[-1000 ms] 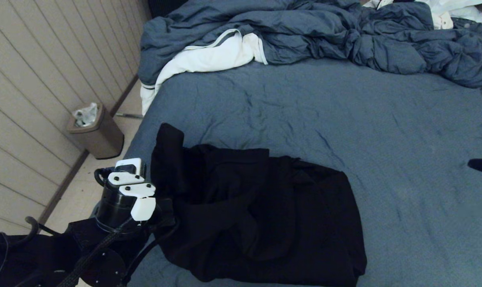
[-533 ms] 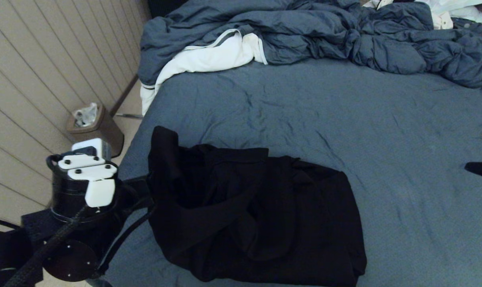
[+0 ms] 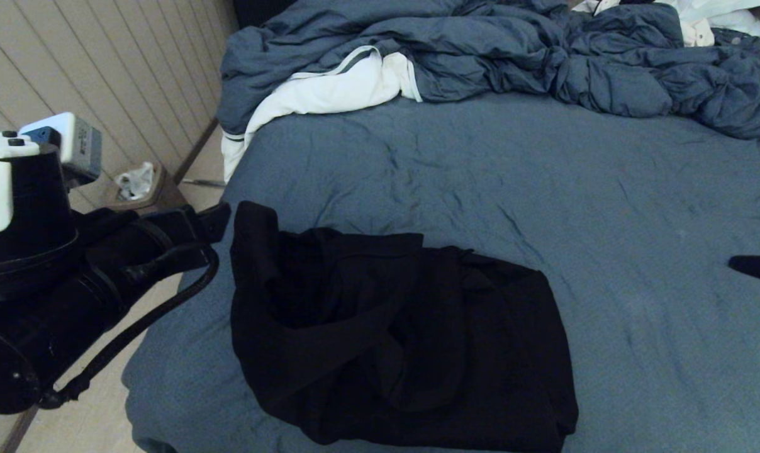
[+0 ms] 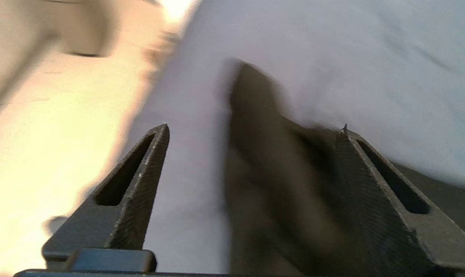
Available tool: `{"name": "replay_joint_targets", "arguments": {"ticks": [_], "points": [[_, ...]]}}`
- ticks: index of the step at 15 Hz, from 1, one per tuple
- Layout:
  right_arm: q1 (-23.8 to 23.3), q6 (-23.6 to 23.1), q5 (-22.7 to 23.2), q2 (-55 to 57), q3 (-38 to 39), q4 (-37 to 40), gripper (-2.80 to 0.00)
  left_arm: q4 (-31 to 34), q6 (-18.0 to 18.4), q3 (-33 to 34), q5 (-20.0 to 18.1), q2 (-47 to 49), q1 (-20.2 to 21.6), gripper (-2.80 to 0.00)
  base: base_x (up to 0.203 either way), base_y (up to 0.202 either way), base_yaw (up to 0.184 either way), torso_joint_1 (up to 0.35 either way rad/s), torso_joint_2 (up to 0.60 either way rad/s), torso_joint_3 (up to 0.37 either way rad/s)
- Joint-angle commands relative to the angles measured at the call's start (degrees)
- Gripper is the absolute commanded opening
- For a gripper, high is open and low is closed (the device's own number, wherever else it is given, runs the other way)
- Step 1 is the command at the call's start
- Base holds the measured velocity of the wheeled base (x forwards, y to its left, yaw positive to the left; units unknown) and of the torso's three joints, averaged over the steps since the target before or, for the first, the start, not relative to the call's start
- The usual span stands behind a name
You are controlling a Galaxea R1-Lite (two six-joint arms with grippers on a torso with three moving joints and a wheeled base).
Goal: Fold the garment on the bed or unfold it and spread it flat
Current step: Unfold the black sweatshirt
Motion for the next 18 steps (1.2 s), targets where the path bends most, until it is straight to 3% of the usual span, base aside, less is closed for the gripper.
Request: {"name": "replay_joint_targets", "arguments": {"ticks": [1,3,4,7,9,11,15,18], "points": [[0.06,0.06,0.11,0.05,0.03,0.09,-2.8,3.42,-0.2,-2.36,0.25,0.6,-6.94,0.0,0.0,0.0,0.0,0.0,0.0,0.0],[0.06,0.15,0.11,-0.13,0.21,0.07,-2.8,5.51,-0.46,-3.26,0.25,7.5,-11.16,0.0,0.0,0.0,0.0,0.0,0.0,0.0],[0.06,0.15,0.03,-0.19,0.21,0.01,-2.8,5.51,-0.9,-3.76,0.15,11.4,-11.77,-2.8,0.0,0.0,0.0,0.0,0.0,0.0],[-0.03,0.06,0.03,-0.22,0.12,-0.08,-2.8,2.02,-2.44,-4.11,-1.97,21.04,-10.96,-2.8,0.0,0.0,0.0,0.0,0.0,0.0],[-0.03,0.06,0.03,-0.09,0.21,-0.15,-2.8,-0.81,-3.31,-3.99,-4.62,23.66,-4.66,-2.8,0.0,0.0,0.0,0.0,0.0,0.0],[0.06,0.06,0.11,0.22,0.3,-0.16,-2.8,-1.81,-3.83,-3.47,-9.56,25.53,0.07,-2.8,0.0,0.0,0.0,0.0,0.0,0.0],[0.06,0.06,0.11,0.22,0.56,-0.34,-2.8,-4.14,-5.25,1.3,-11.94,27.13,7.29,-2.8,0.0,0.0,0.0,0.0,0.0,0.0],[0.13,0.06,0.11,0.4,0.65,-0.34,-2.8,-9.51,-4.49,5.93,-16.45,26.67,17.69,-2.8,0.0,0.0,0.0,0.0,0.0,0.0]]}}
